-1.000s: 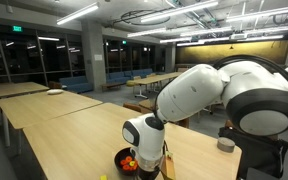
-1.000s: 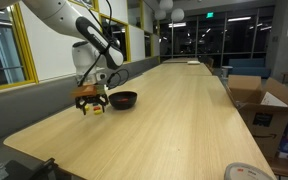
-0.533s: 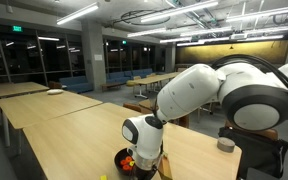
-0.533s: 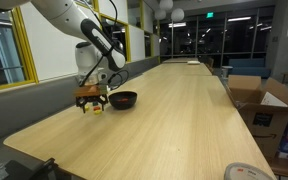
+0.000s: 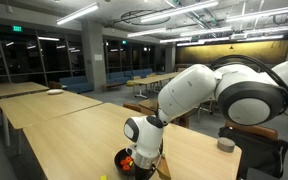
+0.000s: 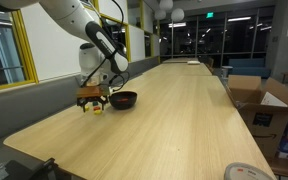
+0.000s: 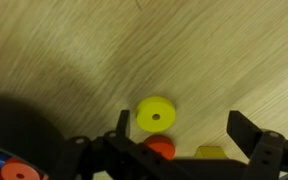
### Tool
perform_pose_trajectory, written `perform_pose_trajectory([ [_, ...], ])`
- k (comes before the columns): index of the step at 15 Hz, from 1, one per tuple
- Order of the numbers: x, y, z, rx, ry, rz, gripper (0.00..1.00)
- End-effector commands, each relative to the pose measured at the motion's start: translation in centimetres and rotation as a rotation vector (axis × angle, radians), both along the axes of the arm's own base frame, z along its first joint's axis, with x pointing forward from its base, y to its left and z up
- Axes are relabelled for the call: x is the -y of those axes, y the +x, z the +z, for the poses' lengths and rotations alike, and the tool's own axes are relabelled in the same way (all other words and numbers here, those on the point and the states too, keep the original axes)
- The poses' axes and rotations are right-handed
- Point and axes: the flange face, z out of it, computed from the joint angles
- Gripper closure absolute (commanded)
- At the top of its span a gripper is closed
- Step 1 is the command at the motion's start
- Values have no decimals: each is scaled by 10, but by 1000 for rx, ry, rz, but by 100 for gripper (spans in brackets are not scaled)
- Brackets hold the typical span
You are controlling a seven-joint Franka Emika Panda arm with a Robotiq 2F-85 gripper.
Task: Pick up the orange object from the right and yellow object from the left near the bowl and put them in the bowl
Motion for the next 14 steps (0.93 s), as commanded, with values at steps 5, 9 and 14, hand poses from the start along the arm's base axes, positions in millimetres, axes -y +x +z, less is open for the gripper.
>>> perform_pose_trajectory([
  [5, 1, 7, -5, 10, 34, 34, 0],
  [9, 0, 6, -9, 18, 30, 44, 0],
  [14, -1, 7, -12, 29, 27, 56, 25],
])
